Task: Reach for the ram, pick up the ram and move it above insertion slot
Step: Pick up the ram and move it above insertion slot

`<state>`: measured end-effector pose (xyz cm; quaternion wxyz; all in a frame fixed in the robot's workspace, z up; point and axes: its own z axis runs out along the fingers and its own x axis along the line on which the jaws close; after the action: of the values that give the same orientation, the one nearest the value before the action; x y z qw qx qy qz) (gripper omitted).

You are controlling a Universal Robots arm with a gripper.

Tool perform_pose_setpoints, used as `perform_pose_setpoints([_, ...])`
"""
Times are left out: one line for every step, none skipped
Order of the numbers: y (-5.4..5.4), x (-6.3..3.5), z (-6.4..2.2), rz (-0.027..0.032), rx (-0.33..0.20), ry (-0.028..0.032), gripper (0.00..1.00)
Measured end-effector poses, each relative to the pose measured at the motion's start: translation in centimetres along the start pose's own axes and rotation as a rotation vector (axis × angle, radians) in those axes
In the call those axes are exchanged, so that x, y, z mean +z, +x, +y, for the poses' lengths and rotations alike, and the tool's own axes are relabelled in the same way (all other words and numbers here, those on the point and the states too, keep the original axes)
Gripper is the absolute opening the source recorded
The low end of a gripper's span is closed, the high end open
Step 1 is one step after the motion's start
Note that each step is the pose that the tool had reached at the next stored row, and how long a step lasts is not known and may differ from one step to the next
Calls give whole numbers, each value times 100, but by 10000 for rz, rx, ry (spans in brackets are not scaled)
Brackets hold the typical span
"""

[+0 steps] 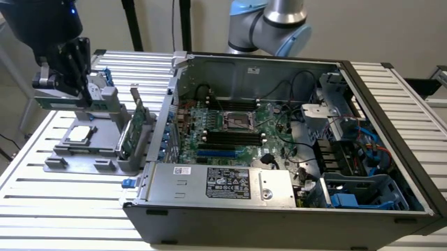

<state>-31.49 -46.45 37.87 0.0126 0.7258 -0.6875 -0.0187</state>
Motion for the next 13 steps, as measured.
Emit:
perform_pose_setpoints([1,-29,-32,-2,-10,1,13])
perform_pose_setpoints([3,-47,-61,-8,-16,2,13])
perform_pose_setpoints([4,-62,-90,-16,-23,1,13])
perform_pose_setpoints([6,-71,-123,-31,-31,1,13])
perform_pose_setpoints([8,-79,-158,-56,-39,2,13])
perform_pose_setpoints([10,-86,-194,-84,-47,3,13])
perform_pose_setpoints([12,-94,-230,-125,-54,5,13])
perform_pose_setpoints([14,-104,-268,-174,-60,6,13])
perform_pose_setpoints([16,-113,-307,-225,-67,9,13])
perform_pose_setpoints([18,-122,-349,-277,-72,10,13])
perform_pose_setpoints([20,-130,-389,-327,-77,13,13])
perform_pose_setpoints([22,-137,-430,-376,-80,14,13])
perform_pose_setpoints([25,-144,-472,-423,-83,16,13])
